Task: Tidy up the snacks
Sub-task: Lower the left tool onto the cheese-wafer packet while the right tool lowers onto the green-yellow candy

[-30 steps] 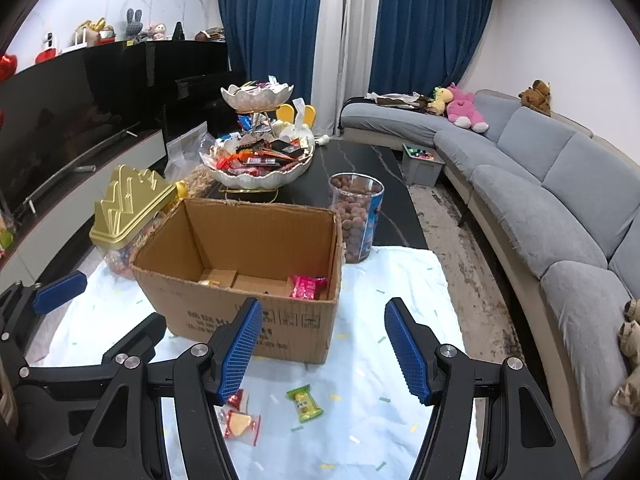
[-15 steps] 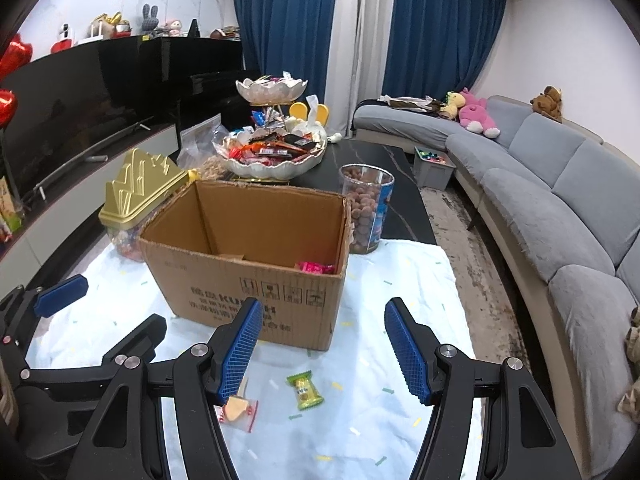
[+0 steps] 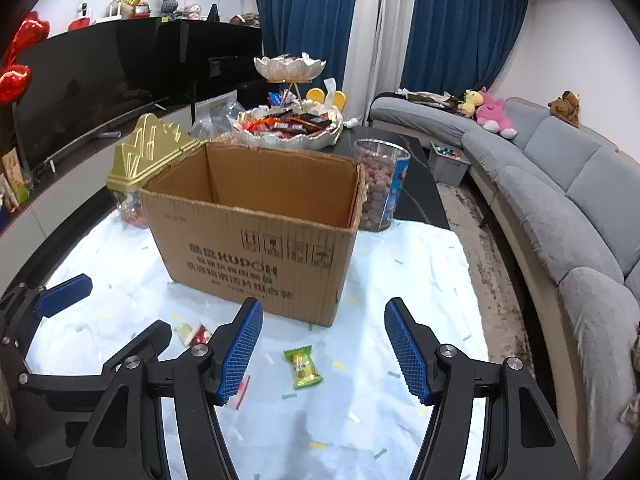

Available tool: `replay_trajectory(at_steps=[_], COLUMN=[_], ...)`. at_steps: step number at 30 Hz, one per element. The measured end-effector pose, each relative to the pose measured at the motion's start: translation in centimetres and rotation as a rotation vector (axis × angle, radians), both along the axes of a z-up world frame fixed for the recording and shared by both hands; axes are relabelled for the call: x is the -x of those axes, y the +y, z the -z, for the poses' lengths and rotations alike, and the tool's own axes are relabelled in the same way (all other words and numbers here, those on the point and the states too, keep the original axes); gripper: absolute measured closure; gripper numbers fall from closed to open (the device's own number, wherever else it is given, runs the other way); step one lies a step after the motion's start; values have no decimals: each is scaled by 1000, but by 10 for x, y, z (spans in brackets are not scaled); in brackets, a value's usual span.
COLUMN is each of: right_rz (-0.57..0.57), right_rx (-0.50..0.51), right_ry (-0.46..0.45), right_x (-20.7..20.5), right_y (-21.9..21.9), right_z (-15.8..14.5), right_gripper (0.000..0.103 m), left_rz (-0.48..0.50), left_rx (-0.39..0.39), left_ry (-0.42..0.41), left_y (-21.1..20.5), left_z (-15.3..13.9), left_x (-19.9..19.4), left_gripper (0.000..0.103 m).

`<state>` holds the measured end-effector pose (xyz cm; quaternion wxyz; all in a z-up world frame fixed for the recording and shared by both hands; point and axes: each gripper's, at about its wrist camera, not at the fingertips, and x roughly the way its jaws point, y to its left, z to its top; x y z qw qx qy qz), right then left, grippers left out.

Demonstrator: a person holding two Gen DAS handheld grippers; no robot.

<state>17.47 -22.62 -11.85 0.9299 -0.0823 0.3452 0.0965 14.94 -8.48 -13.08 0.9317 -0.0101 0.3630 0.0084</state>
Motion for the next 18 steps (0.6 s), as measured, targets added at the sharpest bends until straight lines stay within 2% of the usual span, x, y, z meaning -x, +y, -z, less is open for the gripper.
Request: replay_trajectory(at_steps=[10,18], right_rz=[-69,-146], right_rx=[11,49], right_ry=[60,86], right_x=[-8,-10], right_y=[-4,-2], right_z=[28,46], right_gripper=[39,39], left_rz=[14,7], left_rx=[22,21], left_ry=[22,78], left_y=[-17,-23], left_z=[21,41], left_x=[6,3], left_gripper=[14,14])
